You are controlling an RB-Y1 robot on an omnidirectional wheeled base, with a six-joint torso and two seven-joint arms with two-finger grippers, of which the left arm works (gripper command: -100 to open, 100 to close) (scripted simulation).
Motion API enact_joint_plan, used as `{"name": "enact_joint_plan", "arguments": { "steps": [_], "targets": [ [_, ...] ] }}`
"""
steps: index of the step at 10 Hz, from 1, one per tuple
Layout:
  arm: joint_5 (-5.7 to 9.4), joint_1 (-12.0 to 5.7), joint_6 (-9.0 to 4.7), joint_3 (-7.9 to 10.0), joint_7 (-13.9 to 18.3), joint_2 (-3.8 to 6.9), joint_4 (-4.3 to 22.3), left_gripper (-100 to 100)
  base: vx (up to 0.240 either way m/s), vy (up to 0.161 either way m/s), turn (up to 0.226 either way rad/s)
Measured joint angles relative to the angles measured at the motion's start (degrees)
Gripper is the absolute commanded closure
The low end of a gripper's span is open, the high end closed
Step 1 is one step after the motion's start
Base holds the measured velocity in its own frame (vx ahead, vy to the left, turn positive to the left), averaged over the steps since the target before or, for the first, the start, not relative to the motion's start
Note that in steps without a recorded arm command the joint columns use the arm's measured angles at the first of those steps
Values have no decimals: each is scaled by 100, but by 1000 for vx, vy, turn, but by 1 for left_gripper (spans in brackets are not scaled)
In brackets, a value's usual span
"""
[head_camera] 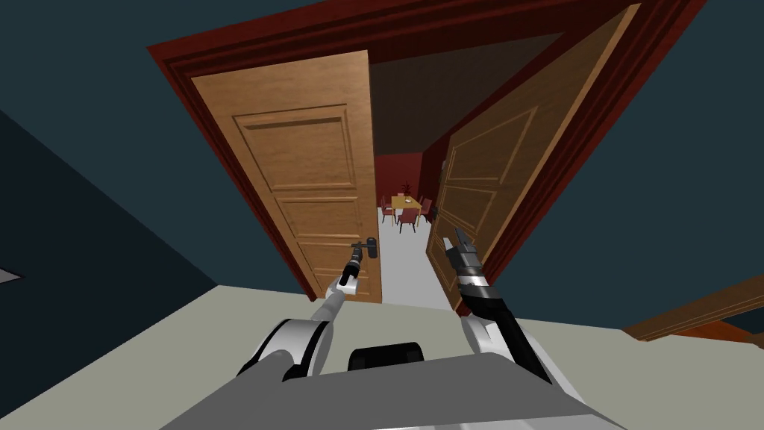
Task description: Push the door open
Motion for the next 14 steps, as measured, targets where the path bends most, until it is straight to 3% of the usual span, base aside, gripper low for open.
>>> {"name": "enact_joint_plan", "arguments": {
  "steps": [1,2,3,4,10,12,13,14],
  "targets": [
    [5,-9,-10,10,0,-37,33,-100,169,-28,-27],
    [-8,96,57,-13,16,-90,-151,-100,105,-31,1],
    [6,13,12,12,10,-108,0,-100,38,-11,7],
    [8,1,-15,16,7,-112,29,100,-5,1,0],
    [6,16,18,11,13,-112,5,100,9,-8,6],
    [-7,157,103,4,38,-71,-118,100,153,-85,74],
    [29,-34,3,83,18,-25,230,100,126,-53,18],
    [38,-54,-53,114,-9,-13,253,100,65,-27,-4]
  ]
}}
